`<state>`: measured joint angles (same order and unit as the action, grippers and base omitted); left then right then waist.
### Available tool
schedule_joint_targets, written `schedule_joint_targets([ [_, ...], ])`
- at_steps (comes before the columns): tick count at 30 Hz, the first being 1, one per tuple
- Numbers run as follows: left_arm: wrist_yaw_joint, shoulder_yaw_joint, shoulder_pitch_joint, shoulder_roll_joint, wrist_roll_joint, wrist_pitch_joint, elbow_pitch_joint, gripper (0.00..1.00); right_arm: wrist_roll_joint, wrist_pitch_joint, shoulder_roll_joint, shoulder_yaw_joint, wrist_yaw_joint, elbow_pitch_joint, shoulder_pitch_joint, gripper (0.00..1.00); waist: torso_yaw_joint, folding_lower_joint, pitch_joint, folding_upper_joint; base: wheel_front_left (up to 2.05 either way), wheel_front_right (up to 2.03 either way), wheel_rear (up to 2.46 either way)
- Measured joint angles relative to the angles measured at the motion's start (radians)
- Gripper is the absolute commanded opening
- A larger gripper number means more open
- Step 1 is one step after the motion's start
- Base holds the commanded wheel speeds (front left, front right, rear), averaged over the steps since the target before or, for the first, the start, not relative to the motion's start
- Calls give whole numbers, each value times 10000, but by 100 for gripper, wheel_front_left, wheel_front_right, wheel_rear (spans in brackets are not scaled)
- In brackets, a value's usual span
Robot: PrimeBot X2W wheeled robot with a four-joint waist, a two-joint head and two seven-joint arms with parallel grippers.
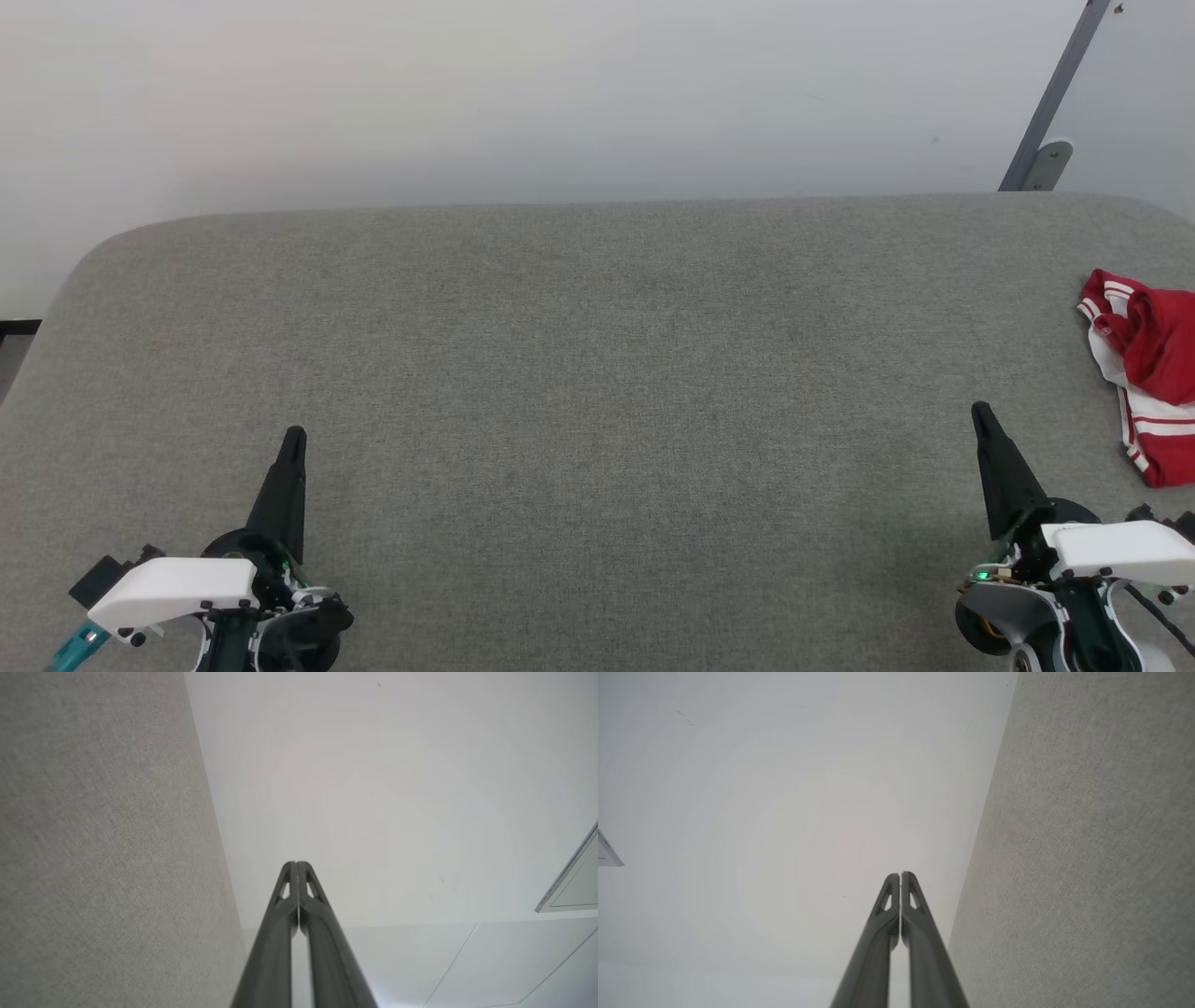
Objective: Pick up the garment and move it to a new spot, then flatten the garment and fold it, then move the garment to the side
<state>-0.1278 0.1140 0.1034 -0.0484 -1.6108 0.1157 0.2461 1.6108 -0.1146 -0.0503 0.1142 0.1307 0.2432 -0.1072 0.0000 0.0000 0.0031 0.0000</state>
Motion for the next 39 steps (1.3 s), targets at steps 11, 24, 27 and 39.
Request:
schedule_joint_targets([
  [11, 0, 0, 0, 0, -2, 0, 0, 0, 0, 0, 0, -2, 0, 0, 0, 0, 0, 0, 0, 0, 0, 0, 0],
  [24, 0, 0, 0, 0, -2, 0, 0, 0, 0, 0, 0, -2, 0, 0, 0, 0, 0, 0, 0, 0, 0, 0, 0],
  [27, 0, 0, 0, 0, -2, 0, 0, 0, 0, 2, 0, 0, 0, 0, 0, 0, 0, 0, 0, 0, 0, 0, 0],
  [39, 0, 0, 0, 0, -2, 0, 0, 0, 0, 0, 0, -4, 0, 0, 0, 0, 0, 0, 0, 0, 0, 0, 0],
])
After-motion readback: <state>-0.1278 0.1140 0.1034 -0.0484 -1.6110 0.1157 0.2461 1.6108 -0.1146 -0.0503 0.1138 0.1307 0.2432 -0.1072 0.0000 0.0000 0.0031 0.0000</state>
